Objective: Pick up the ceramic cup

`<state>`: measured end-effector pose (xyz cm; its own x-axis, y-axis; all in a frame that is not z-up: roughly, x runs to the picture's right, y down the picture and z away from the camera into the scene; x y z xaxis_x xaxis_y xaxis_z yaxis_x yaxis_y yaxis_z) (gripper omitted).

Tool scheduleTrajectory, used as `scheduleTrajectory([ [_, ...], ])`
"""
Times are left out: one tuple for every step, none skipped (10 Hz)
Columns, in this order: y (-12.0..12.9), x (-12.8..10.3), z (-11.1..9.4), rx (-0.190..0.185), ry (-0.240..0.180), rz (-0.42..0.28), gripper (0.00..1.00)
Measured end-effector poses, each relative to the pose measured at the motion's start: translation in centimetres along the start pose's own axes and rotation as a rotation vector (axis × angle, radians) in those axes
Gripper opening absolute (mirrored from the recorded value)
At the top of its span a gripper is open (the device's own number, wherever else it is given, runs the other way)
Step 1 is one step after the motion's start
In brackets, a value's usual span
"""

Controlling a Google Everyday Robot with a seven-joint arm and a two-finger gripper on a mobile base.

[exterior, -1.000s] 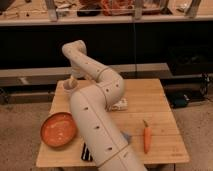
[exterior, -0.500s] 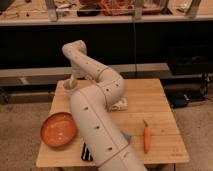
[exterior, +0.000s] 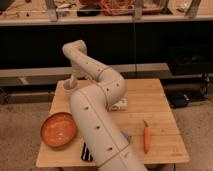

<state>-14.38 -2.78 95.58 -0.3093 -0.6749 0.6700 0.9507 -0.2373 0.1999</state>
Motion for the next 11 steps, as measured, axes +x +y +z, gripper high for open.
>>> scheduleTrajectory([
  [0.03,0.01,0.01,-0.001,0.001,-0.002,0.79],
  [0.09,-0.01,0.0,-0.002,0.001,-0.004,0.79],
  [0.15,-0.04,-0.01,-0.002,0.001,-0.006,0.79],
  [0.17,-0.04,-0.02,-0.002,0.001,-0.008,0.79],
  [0.19,-0.04,-0.01,-0.003,0.001,-0.009,0.79],
  [0.23,-0.05,-0.02,-0.004,0.001,-0.011,0.76],
  [0.27,-0.07,-0.04,-0.005,0.001,-0.014,0.73],
  [0.32,-0.07,-0.07,-0.005,0.002,-0.015,0.72],
  [0.43,-0.06,-0.06,-0.009,0.003,-0.017,0.72],
  [0.42,-0.03,-0.13,-0.008,0.004,-0.019,0.68],
  [0.4,-0.02,-0.09,-0.008,0.005,-0.022,0.68],
])
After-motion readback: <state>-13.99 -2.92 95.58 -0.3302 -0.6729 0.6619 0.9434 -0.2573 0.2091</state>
